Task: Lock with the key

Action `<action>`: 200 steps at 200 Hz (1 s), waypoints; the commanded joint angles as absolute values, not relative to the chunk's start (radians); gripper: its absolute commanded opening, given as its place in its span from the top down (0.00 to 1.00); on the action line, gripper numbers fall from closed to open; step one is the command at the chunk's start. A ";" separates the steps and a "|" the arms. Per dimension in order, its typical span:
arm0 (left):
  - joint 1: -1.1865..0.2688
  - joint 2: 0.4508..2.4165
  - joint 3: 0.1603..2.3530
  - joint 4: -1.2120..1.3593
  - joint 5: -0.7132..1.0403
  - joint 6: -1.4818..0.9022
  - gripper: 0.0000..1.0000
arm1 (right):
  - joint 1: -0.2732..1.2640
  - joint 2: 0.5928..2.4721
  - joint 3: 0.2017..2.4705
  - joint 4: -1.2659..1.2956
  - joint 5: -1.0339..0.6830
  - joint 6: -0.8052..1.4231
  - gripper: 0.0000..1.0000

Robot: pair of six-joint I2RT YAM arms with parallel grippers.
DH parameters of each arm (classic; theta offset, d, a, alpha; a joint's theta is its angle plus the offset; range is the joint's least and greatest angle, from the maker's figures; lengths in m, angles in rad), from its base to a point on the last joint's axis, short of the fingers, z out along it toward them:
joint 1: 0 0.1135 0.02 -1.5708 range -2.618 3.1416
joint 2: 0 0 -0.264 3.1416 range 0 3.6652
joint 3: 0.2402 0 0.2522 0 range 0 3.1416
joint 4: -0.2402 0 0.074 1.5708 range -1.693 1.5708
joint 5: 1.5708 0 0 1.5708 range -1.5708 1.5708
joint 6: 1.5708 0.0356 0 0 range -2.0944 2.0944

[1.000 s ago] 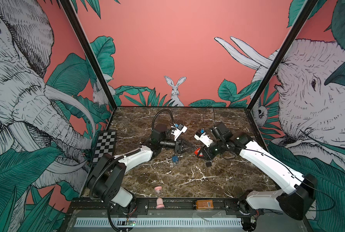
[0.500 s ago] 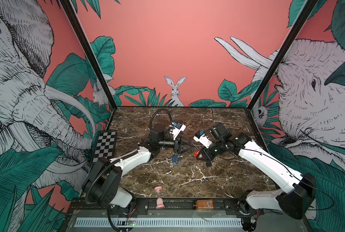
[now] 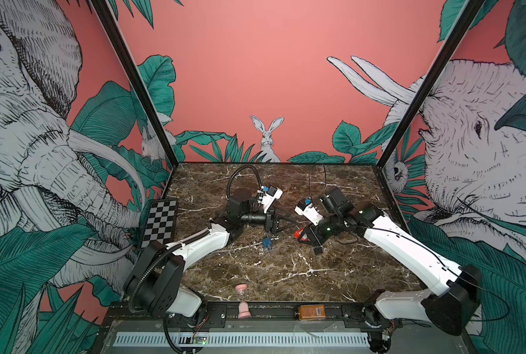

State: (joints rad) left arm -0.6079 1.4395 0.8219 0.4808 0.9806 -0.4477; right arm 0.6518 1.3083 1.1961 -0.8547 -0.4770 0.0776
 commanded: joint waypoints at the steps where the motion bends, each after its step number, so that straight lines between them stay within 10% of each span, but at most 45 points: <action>1: -0.611 1.445 0.836 0.491 0.989 -0.437 0.22 | 0.648 1.278 1.201 -0.822 -0.507 0.072 1.00; 76: -0.612 1.493 0.847 0.567 1.008 -0.490 0.23 | 0.648 1.285 1.229 -0.851 -0.586 0.028 1.00; 200: -0.635 1.497 0.838 0.557 1.050 -0.525 0.57 | 0.657 1.270 1.262 -0.830 -0.379 -0.072 1.00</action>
State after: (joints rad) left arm -0.6193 1.5017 0.8238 0.5255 1.0210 -0.5083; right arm 0.6525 1.2964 1.2392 -0.8722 -0.4072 -0.0292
